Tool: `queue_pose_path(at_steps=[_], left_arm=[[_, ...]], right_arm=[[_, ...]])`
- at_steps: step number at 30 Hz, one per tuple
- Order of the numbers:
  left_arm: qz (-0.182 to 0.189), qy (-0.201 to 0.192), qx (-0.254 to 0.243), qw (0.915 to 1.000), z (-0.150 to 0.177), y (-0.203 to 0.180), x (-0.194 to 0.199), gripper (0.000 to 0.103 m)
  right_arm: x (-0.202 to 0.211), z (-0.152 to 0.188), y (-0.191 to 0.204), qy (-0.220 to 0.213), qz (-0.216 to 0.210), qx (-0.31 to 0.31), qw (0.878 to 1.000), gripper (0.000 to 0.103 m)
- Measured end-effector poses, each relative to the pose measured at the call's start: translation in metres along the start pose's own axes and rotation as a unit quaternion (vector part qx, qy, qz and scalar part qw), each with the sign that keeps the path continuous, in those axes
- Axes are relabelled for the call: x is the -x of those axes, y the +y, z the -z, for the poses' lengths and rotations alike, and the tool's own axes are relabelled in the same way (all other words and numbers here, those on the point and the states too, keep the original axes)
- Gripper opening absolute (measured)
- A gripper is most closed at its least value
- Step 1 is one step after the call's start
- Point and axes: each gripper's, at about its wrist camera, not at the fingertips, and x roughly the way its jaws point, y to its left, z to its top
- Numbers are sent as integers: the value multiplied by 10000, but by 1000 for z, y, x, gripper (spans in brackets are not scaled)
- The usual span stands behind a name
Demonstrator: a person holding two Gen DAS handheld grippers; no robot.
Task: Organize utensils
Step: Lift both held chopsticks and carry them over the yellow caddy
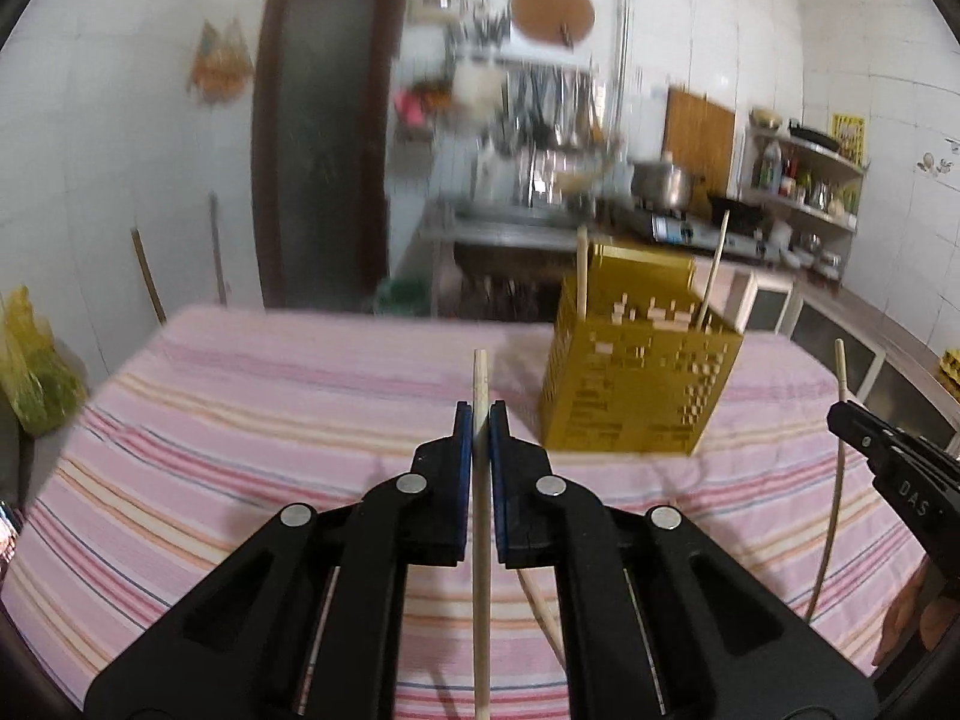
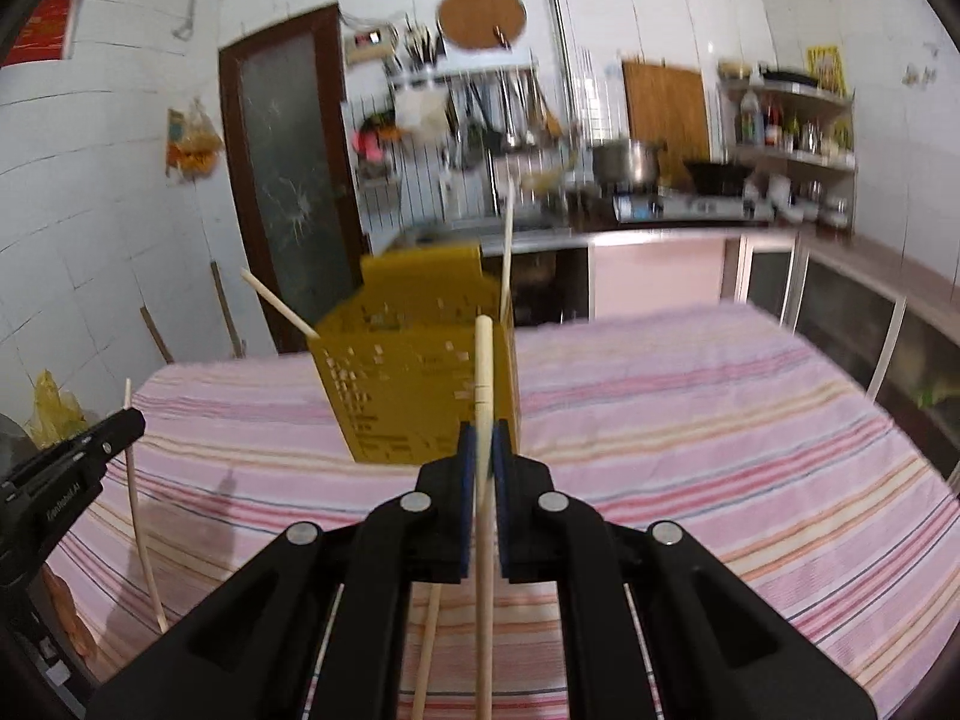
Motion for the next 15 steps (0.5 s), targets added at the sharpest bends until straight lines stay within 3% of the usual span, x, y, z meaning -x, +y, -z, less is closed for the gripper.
queue_pose_path(at_steps=[6, 15], left_arm=[[-45, -501, 41, 9987, -2, 1, 28, 4], [-101, -561, -9, 9984, 1, -1, 38, 4]], right_arm=[[21, 0, 7, -468, 22, 153, 9988, 6], [30, 5, 9, -620, -20, 203, 9979, 6]])
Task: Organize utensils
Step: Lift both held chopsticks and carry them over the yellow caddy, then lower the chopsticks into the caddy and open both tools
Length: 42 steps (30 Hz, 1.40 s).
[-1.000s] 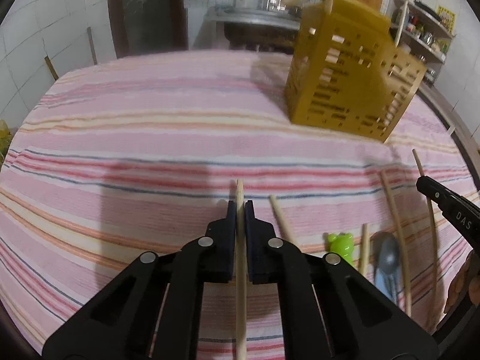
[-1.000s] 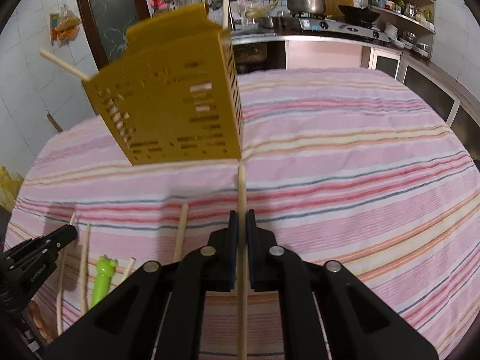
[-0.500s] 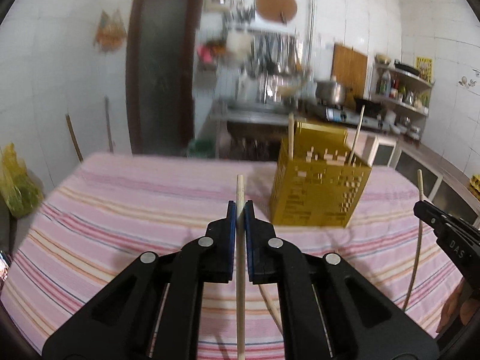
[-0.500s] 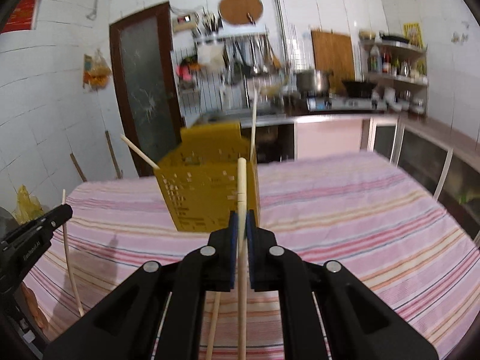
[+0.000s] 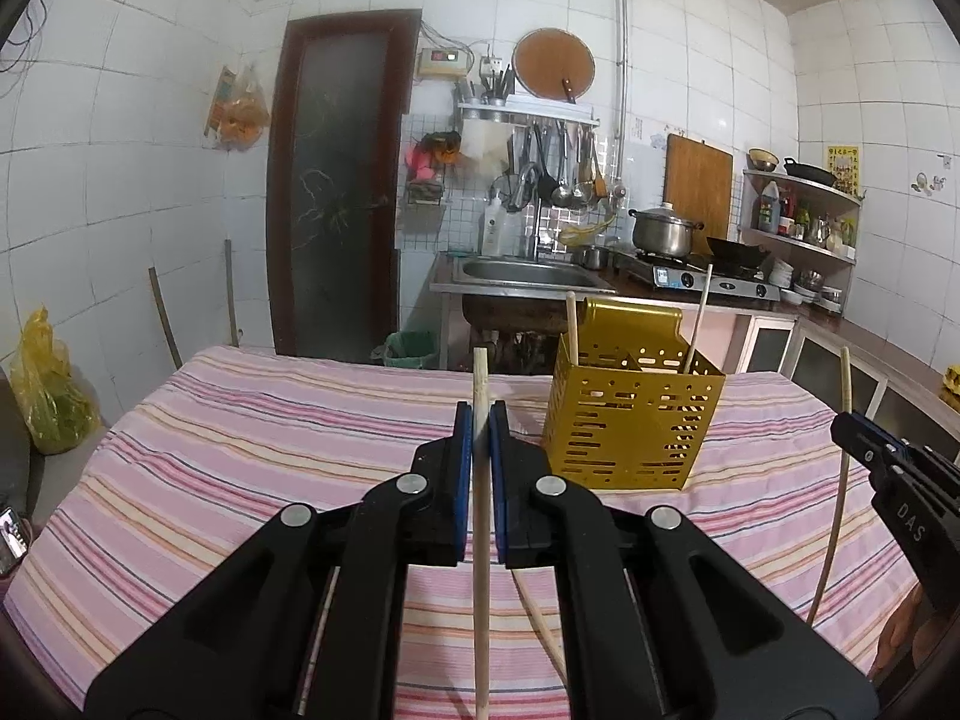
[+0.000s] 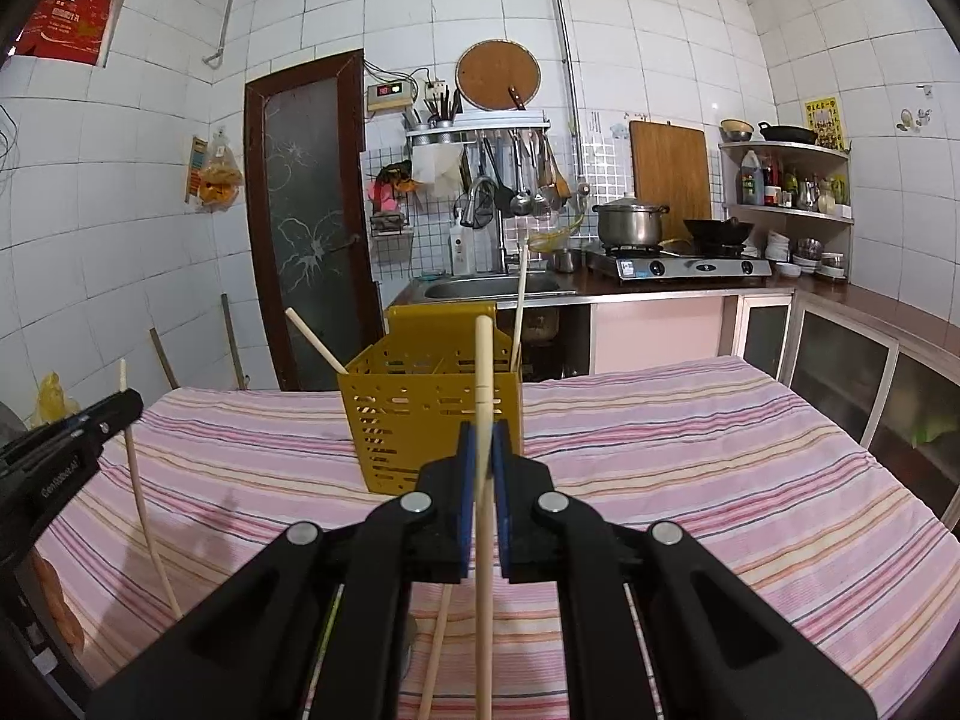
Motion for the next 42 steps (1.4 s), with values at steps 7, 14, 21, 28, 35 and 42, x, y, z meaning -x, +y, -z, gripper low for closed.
queue_pose_path(at_steps=[7, 14, 21, 28, 35, 42], left_arm=[[40, -193, -75, 9998, -9, -4, 14, 4], [209, -454, -161, 9986, -30, -9, 27, 4], [513, -844, -77, 9951, -82, -17, 25, 4], [737, -1341, -127, 9881, -138, -47, -3, 4], [829, -1714, -96, 9817, -177, -74, -59, 4], [765, -1386, -155, 9873, -160, -88, -139, 4]], right_arm=[[5, -3, -2, -48, 1, -34, 10000, 6], [8, -25, -1, -211, -5, -7, 9998, 6], [3, -65, -3, -510, -71, -29, 9987, 6], [-23, -119, -8, -1001, -1, -116, 9949, 6], [-76, -163, -15, -1424, -26, -309, 9893, 6], [-144, -155, -16, -1547, -85, -300, 9875, 6]])
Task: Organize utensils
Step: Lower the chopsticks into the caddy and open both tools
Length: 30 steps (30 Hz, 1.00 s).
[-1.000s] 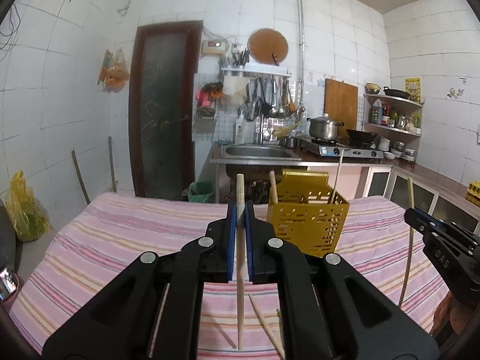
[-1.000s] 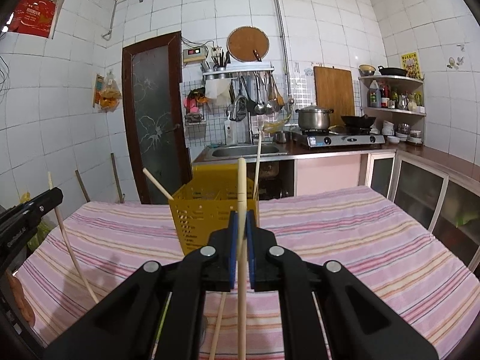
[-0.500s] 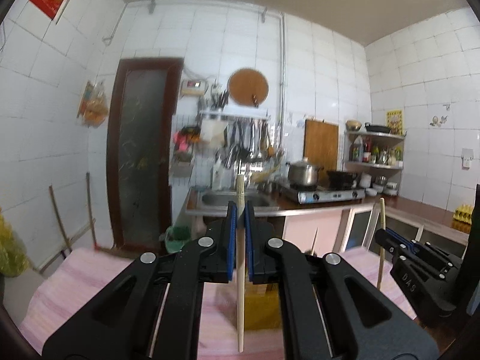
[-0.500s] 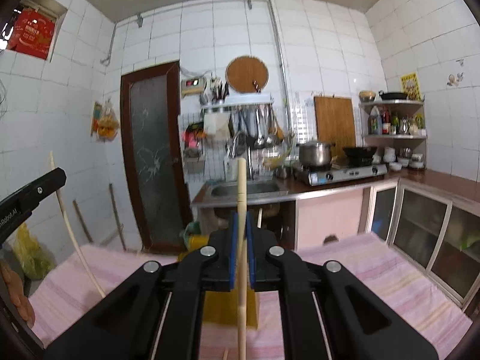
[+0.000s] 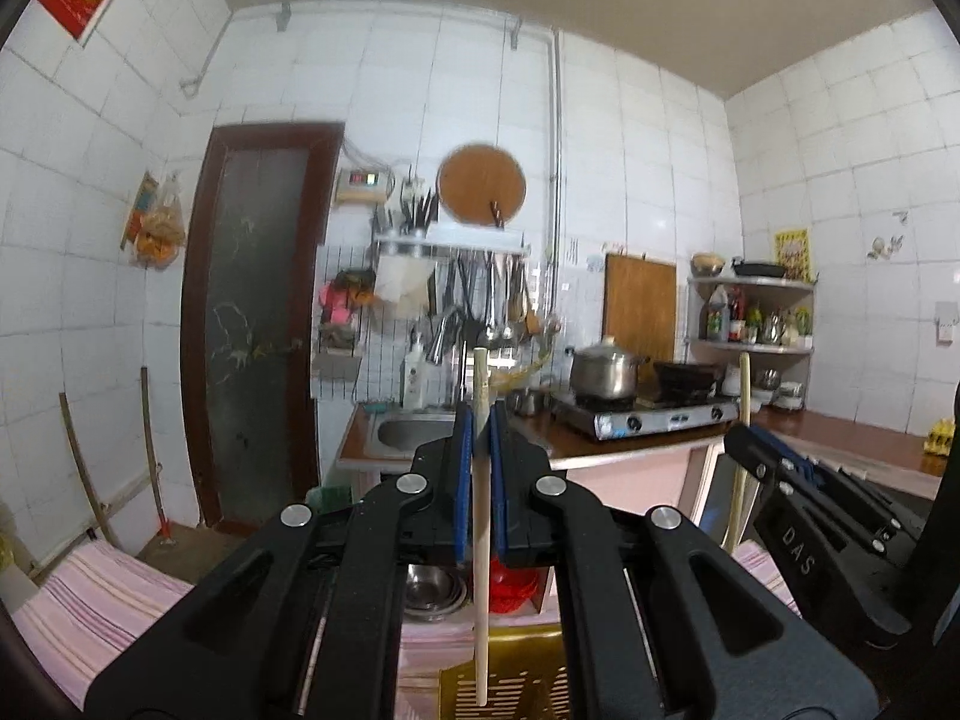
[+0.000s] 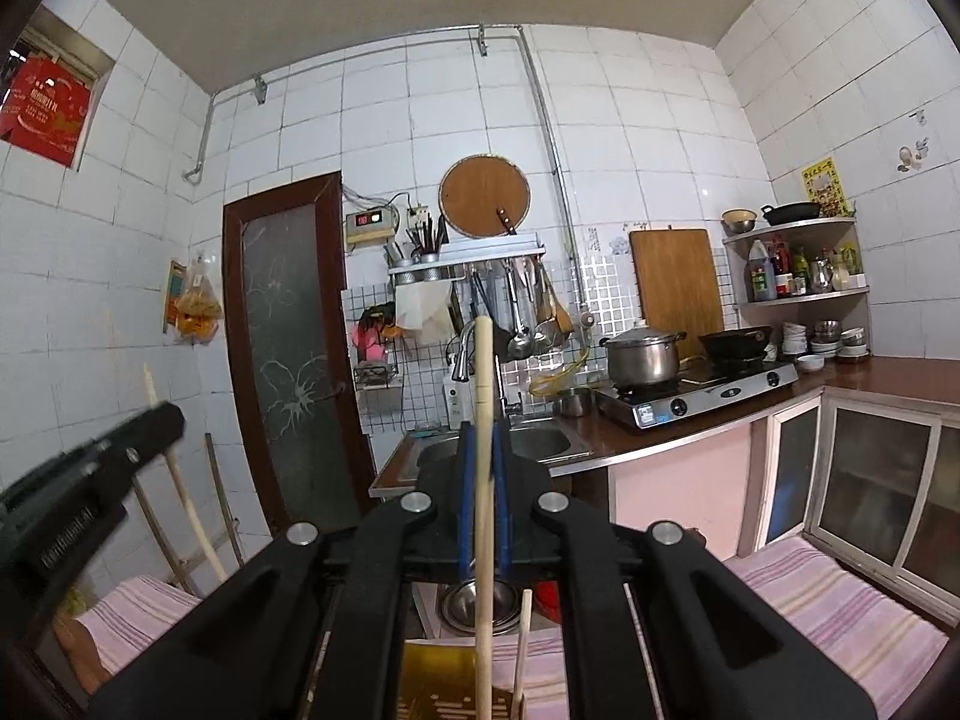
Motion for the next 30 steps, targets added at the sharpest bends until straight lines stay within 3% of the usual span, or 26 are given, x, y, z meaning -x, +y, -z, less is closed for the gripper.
queue_pose_path(at_steps=[6, 12, 13, 14, 15, 16, 17, 22, 26, 30], left_arm=[[-102, 393, -79, 9991, 45, 5, -25, 4], [-170, 884, -78, 9959, 53, 17, -25, 8], [-188, 957, -50, 9952, 50, 20, -22, 19], [-204, 1015, -9, 9946, 47, 23, -18, 27], [-268, 1036, 65, 9942, 42, 27, -10, 50], [-343, 1025, 122, 9941, 37, 31, -2, 71], [-444, 972, 160, 9941, 31, 36, 11, 76], [-659, 1081, 40, 9919, 18, 44, 59, 98], [-704, 1267, 11, 9894, 25, 52, 98, 98], [-581, 1734, 99, 9831, 55, 61, 125, 98]], right_arm=[[-26, 48, -1, 307, 13, 132, 9994, 6], [-27, 63, -3, 1016, 93, 299, 9943, 7], [-26, 61, -4, 1105, 145, 302, 9933, 9], [-21, 58, -7, 1196, 263, 313, 9920, 24], [-17, 55, -10, 1263, 345, 302, 9909, 52], [-11, 51, -13, 1303, 399, 268, 9903, 62], [-3, 47, -16, 1354, 430, 246, 9896, 64], [36, 37, -22, 1719, 652, 363, 9823, 72], [75, 46, -24, 1994, 653, 326, 9772, 76], [105, 70, -18, 2233, 651, 397, 9718, 76]])
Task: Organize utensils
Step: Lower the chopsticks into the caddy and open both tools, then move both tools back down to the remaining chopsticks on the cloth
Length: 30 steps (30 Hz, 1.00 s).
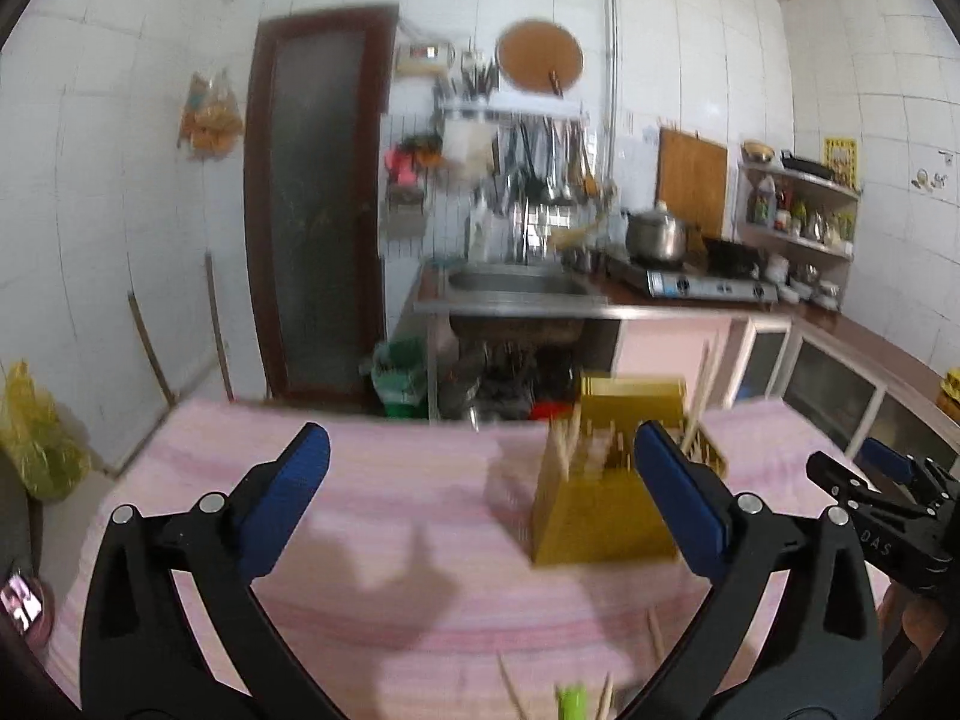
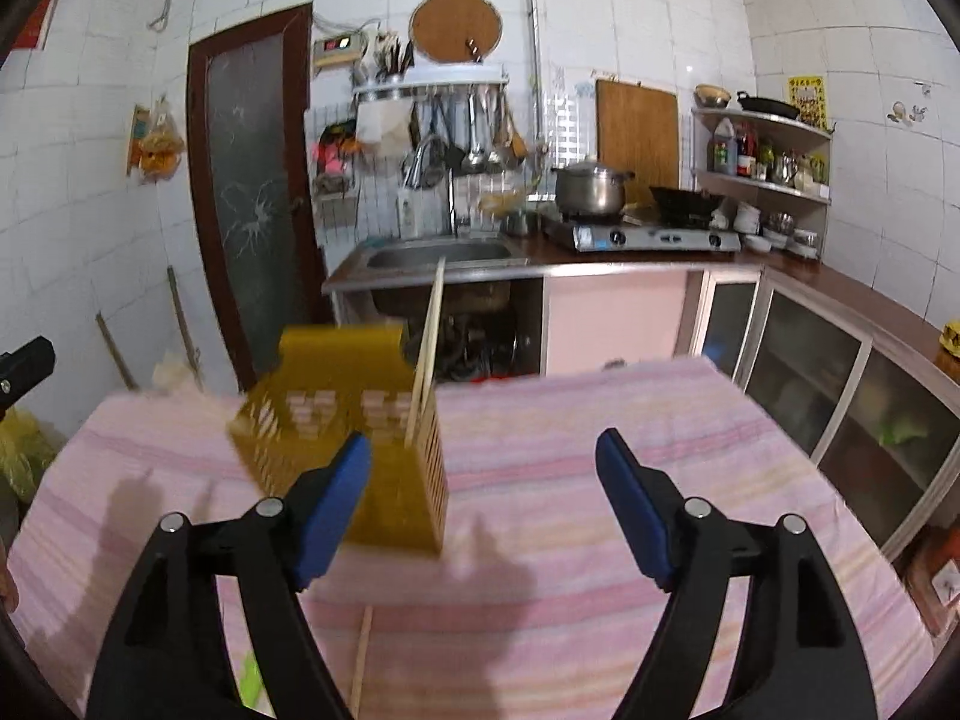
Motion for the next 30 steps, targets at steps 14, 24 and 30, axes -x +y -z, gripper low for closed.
queue_pose_path(at_steps=[14, 24, 30], left_arm=[[-332, 1075, 202, 9934, 108, 23, -34, 98], [-400, 1611, 293, 9857, 137, 32, -62, 98], [-342, 1936, 439, 9795, 144, 29, -78, 98]], right_arm=[[-16, 105, 34, 766, -74, 180, 9969, 76], [-38, 121, 45, 1227, 35, 422, 9915, 76], [-57, 122, 55, 1592, -46, 449, 9862, 76]])
